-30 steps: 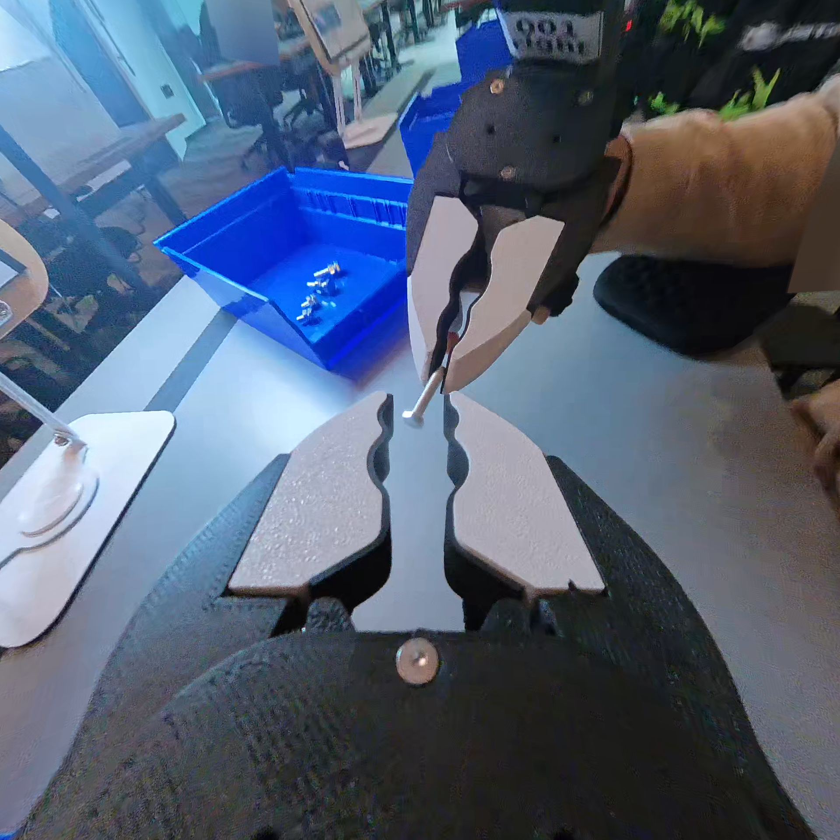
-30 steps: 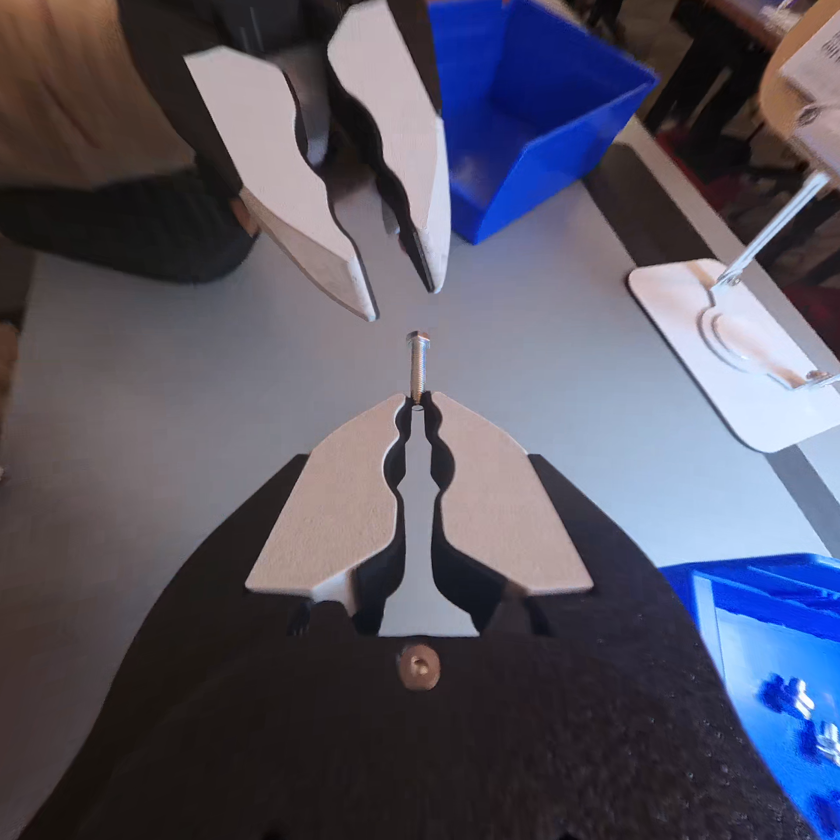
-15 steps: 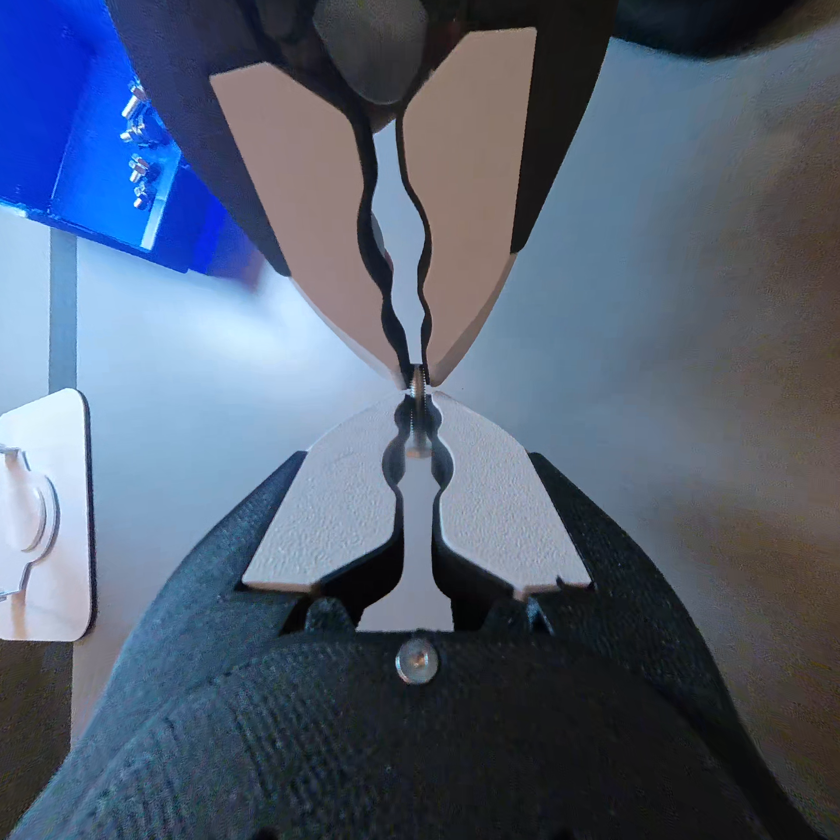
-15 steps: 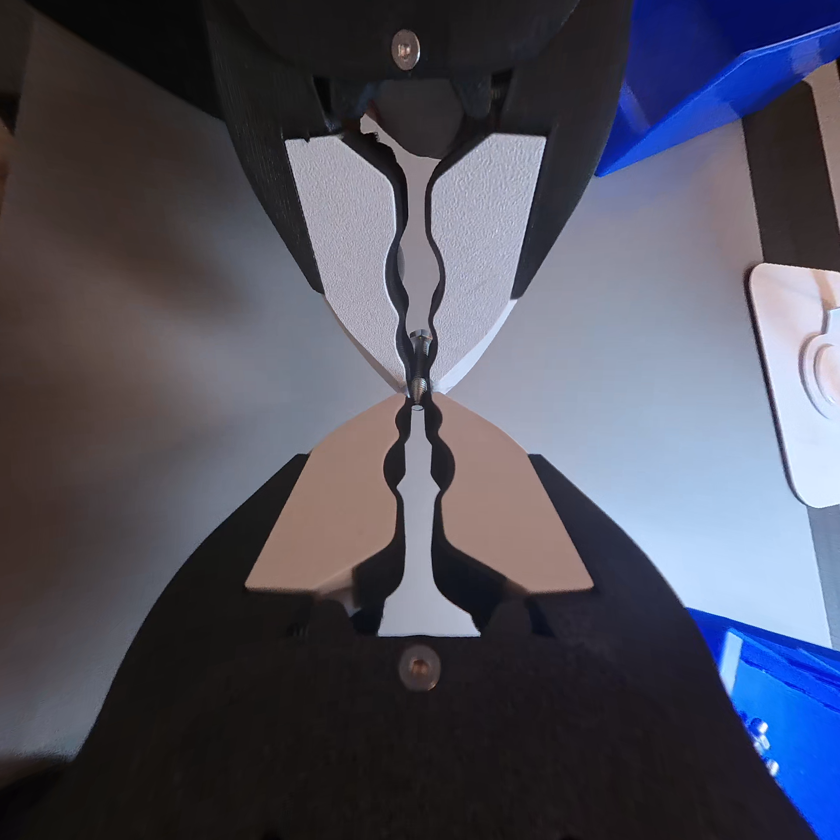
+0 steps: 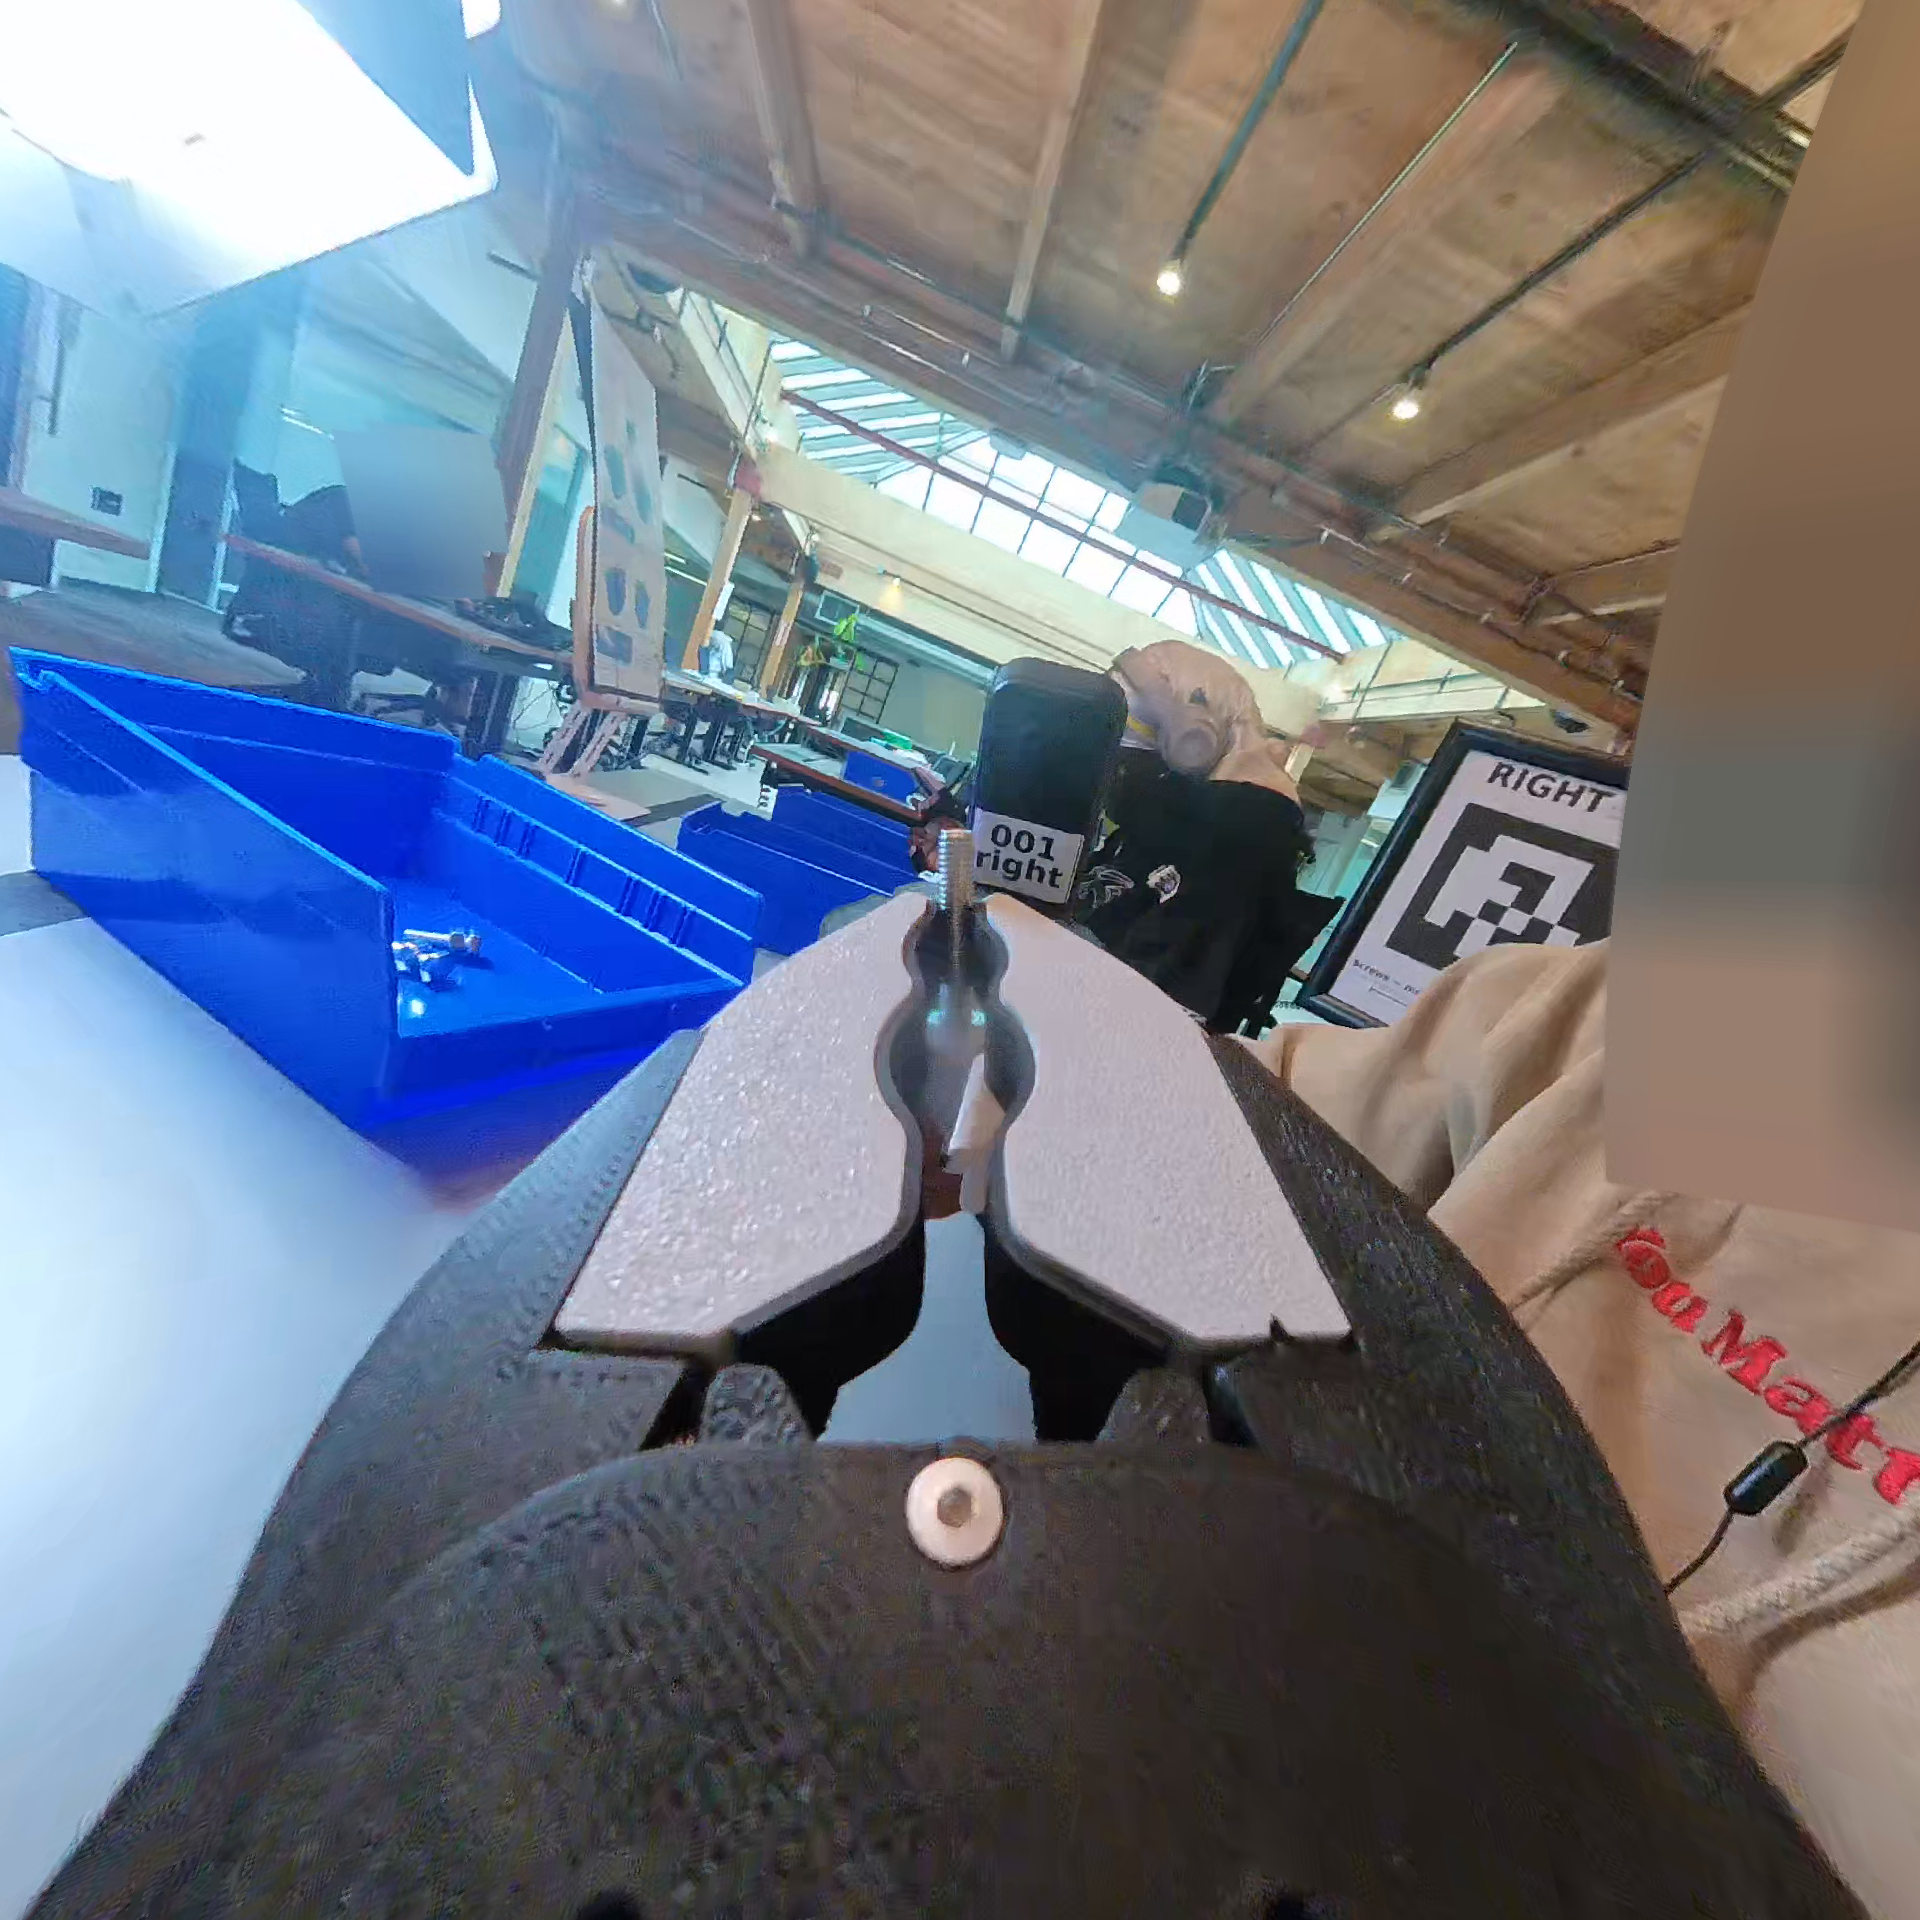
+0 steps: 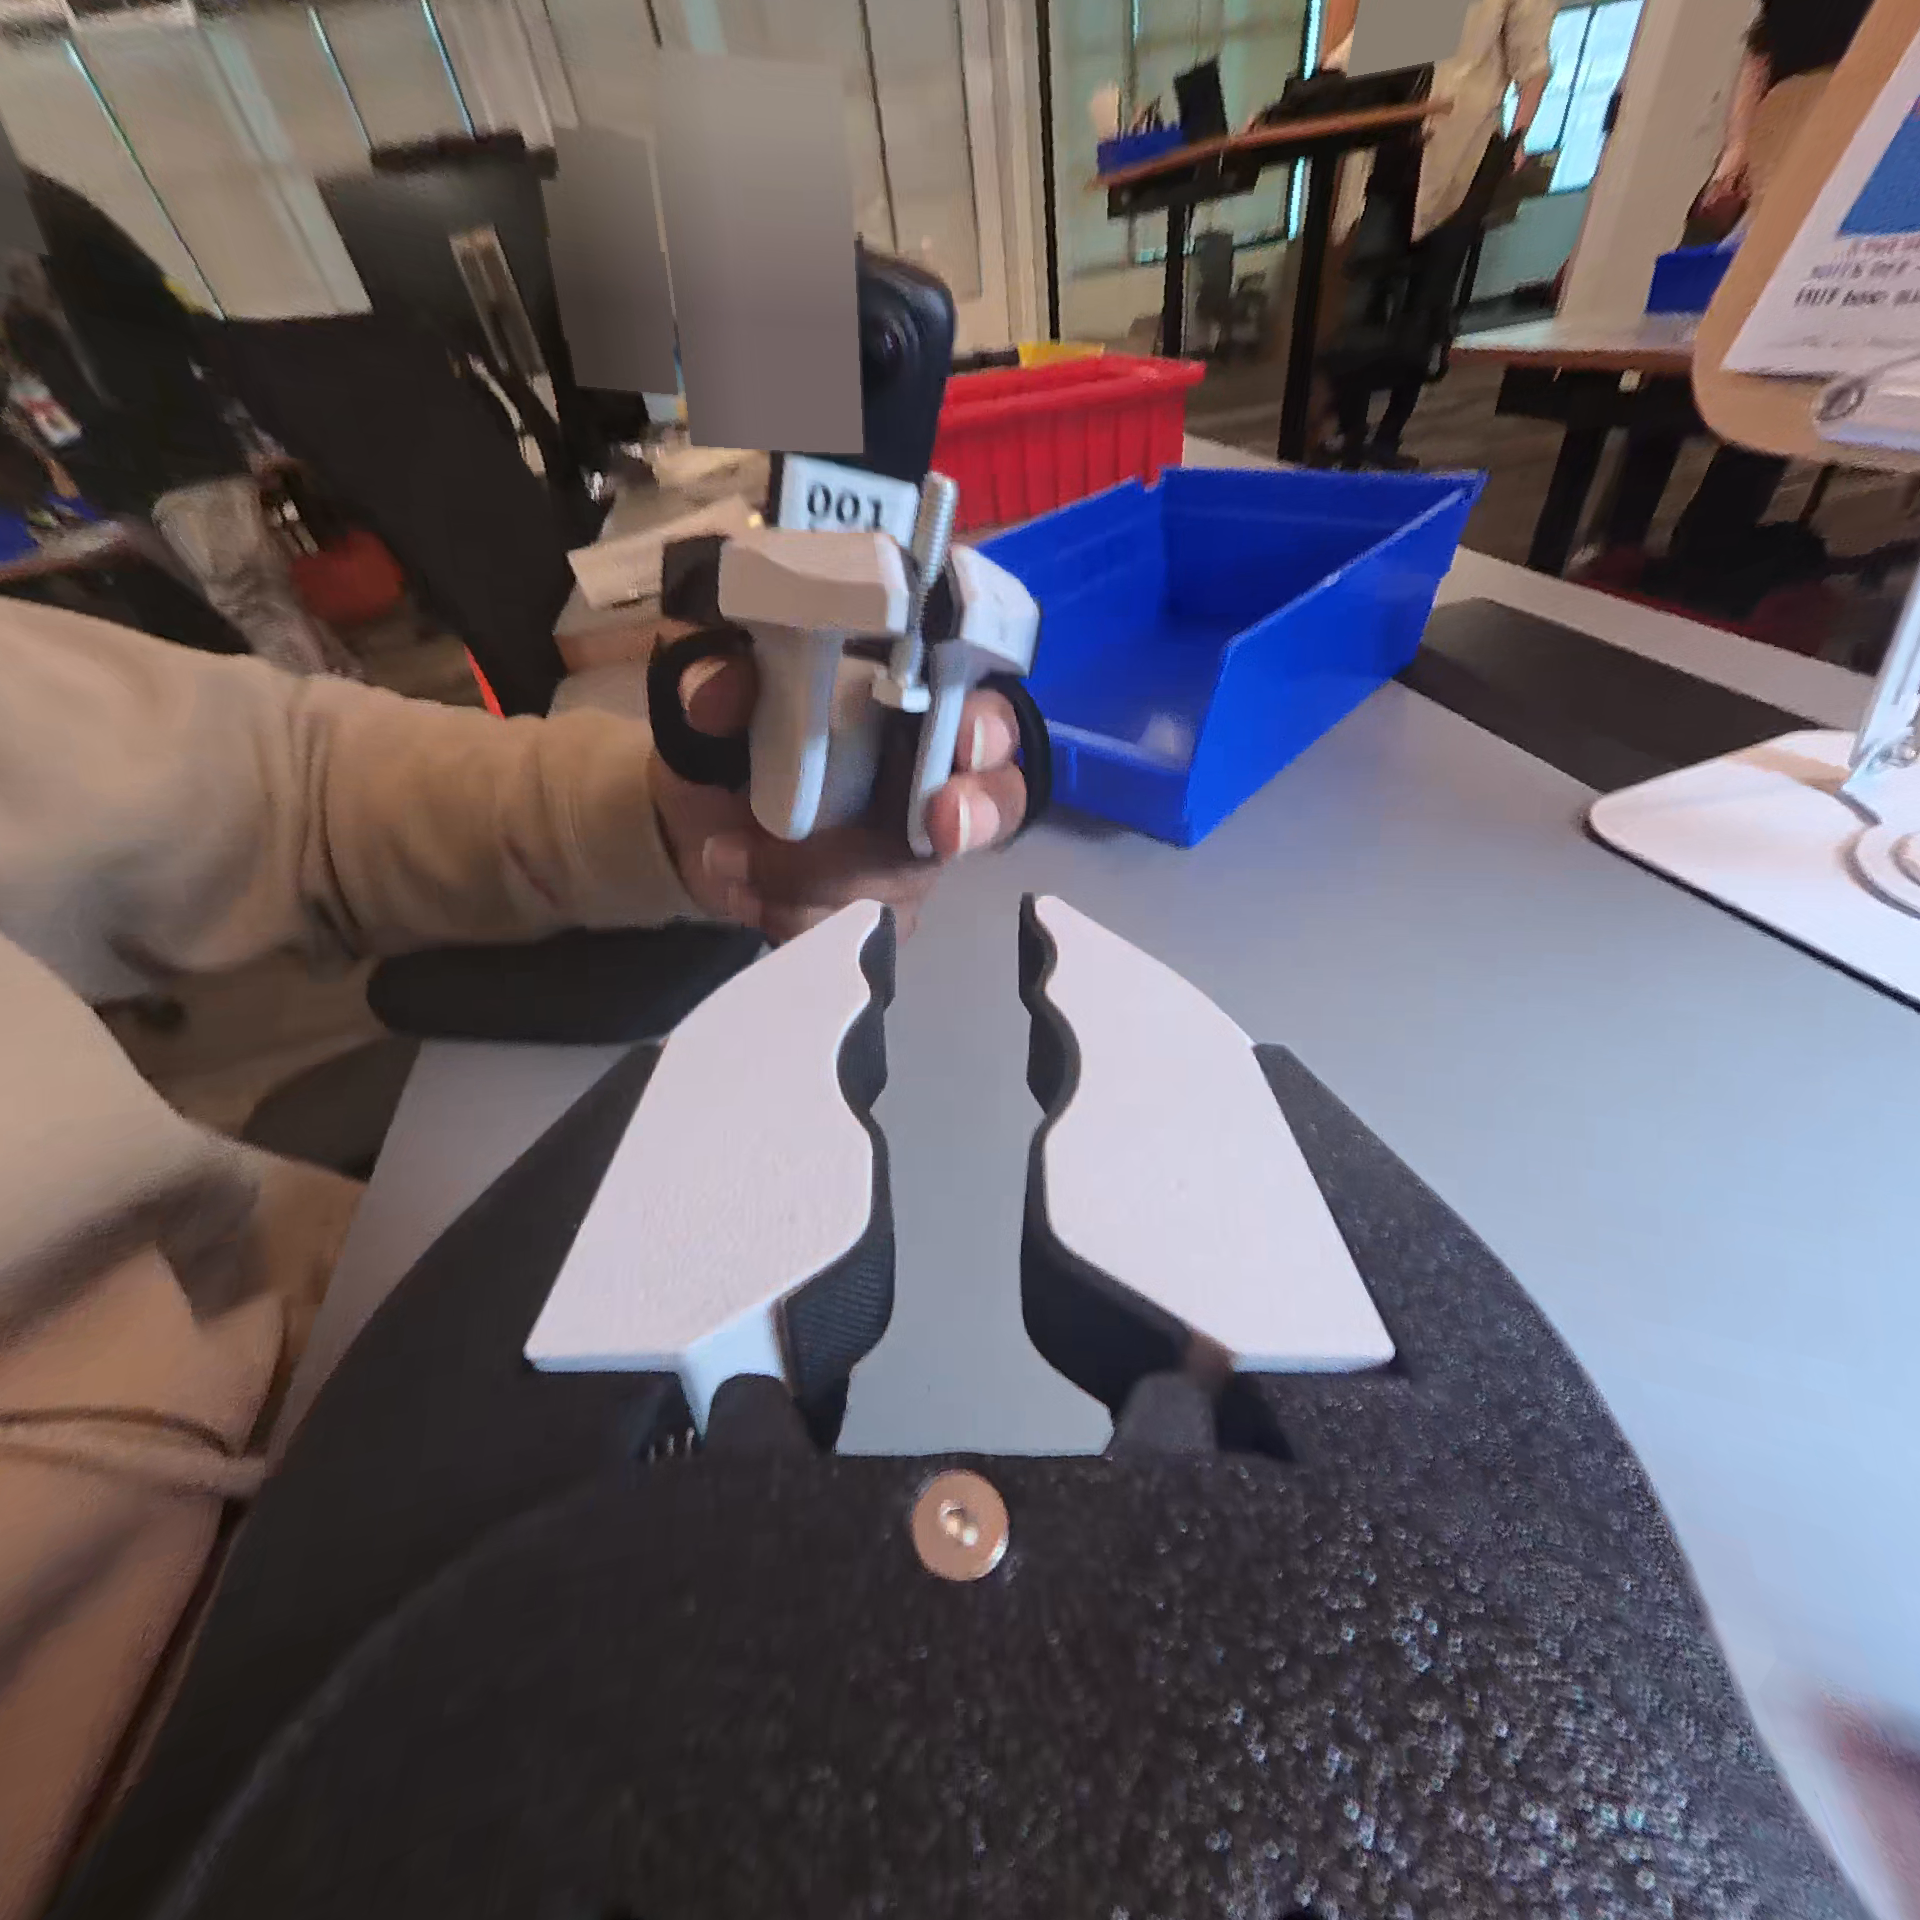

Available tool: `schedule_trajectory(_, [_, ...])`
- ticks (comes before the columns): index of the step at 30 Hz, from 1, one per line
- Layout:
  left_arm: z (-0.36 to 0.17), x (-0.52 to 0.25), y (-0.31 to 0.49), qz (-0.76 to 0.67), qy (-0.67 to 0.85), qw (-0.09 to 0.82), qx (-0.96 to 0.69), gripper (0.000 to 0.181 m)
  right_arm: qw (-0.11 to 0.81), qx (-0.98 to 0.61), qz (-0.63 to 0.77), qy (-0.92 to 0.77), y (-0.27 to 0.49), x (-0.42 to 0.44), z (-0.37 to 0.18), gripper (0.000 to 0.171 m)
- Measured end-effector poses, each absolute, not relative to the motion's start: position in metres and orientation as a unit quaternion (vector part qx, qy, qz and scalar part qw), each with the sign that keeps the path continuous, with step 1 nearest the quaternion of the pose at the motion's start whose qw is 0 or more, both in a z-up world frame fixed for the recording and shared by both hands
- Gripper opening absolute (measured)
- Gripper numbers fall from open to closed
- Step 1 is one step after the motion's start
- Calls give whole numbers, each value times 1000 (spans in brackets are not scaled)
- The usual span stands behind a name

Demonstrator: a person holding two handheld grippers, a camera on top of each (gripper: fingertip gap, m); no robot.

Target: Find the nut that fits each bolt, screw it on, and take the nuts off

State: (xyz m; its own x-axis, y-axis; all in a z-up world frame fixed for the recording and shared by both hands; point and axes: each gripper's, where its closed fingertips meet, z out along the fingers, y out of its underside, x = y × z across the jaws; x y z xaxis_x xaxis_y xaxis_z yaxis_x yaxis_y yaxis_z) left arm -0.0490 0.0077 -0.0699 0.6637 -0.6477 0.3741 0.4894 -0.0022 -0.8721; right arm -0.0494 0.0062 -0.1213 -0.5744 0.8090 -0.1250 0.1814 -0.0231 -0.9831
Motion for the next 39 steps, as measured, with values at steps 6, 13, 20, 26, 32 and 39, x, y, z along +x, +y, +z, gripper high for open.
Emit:
schedule_trajectory(6, [-76, -39, 11, -406, 68, 717, -562, 5, 283, -373, 641, -608, -14, -56, -101, 22])
schedule_trajectory(13, [-76, -31, 12, -403, 82, 724, -554, 6, 271, -377, 669, -581, -13, -55, -95, 10])
schedule_trajectory(20, [-75, -30, 10, -382, 107, 722, -566, 21, 298, -348, 660, -595, -13, -50, -95, 10])
schedule_trajectory(26, [-46, -98, -10, -254, 99, 714, -644, 31, 378, -311, 615, -619, 0, -44, -96, 10])
schedule_trajectory(32, [-82, -241, -53, 15, 24, 524, -851, 25, 397, -325, 562, -649, 26, -33, -118, 10])
schedule_trajectory(39, [-190, -344, -148, 77, -8, 104, -991, 23, 382, -368, 552, -643, 55, -23, -139, 10])
